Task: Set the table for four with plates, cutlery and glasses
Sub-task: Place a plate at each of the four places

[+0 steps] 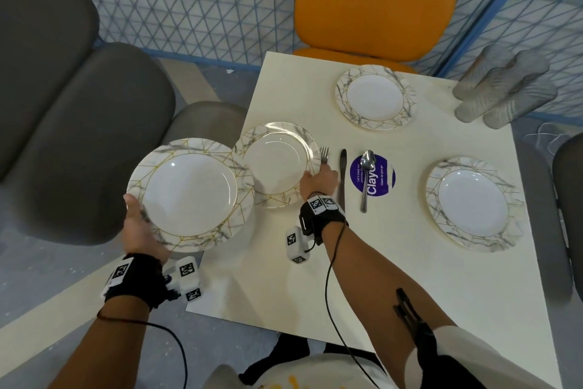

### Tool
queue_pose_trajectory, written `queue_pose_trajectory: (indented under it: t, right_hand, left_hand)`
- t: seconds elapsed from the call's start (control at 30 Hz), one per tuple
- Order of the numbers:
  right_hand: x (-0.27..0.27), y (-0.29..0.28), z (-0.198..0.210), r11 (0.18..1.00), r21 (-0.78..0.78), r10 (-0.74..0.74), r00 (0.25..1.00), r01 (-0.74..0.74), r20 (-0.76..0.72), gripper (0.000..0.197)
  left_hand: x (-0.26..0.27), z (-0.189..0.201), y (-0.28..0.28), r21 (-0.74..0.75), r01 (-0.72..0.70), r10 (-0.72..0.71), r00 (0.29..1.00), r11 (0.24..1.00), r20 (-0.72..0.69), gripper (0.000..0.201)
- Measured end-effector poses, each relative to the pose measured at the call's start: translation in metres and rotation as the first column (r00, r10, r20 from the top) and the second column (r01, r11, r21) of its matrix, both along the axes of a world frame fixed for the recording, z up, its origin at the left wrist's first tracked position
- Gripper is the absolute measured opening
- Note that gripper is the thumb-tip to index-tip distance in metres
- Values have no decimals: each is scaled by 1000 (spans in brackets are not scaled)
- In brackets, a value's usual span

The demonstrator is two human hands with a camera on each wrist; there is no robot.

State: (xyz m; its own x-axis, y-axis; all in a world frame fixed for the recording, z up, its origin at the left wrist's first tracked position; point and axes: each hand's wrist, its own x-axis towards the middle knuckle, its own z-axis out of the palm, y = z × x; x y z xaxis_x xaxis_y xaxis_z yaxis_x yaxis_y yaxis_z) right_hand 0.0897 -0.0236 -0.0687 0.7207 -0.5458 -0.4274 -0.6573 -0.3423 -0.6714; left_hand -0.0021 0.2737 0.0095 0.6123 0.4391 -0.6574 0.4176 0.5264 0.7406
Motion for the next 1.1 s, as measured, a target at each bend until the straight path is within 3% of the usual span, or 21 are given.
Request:
queue_pose_trajectory:
  t: [0.3, 0.5, 0.6, 0.7, 0.8, 0.93, 1.1]
  right_hand:
    - [1, -10, -11, 958, -181, 219, 975, -223, -38, 57]
    - [-9, -5, -12, 798, -453, 389, 914, -397, -117, 66]
    - [-20, 0, -14, 691, -531, 567, 824, -490, -24, 52]
    - [-35, 3, -20, 520, -561, 777, 630, -644, -3, 60]
    - [-45, 5, -32, 416, -526, 849, 524, -742, -68, 68]
    - [-47, 6, -36, 331, -522, 856, 483, -786, -184, 66]
    - [-44, 8, -36, 347, -521, 838, 508, -780, -202, 64]
  left_hand:
    - [9, -4, -8, -103, 40, -42, 999, 994, -20, 52]
    - [11, -11, -5, -112, -21, 16, 999, 993, -43, 57]
    - [11, -12, -5, -100, -33, 29, 998, 994, -47, 61]
    - [10, -20, 0, -95, -17, 12, 999, 995, -52, 63]
    - [10, -21, -2, -71, -8, 6, 1000, 997, -28, 62]
    - [11, -11, -16, -99, -7, 5, 1000, 995, -18, 61]
    - [10, -13, -20, -142, 39, -40, 999, 989, 0, 60]
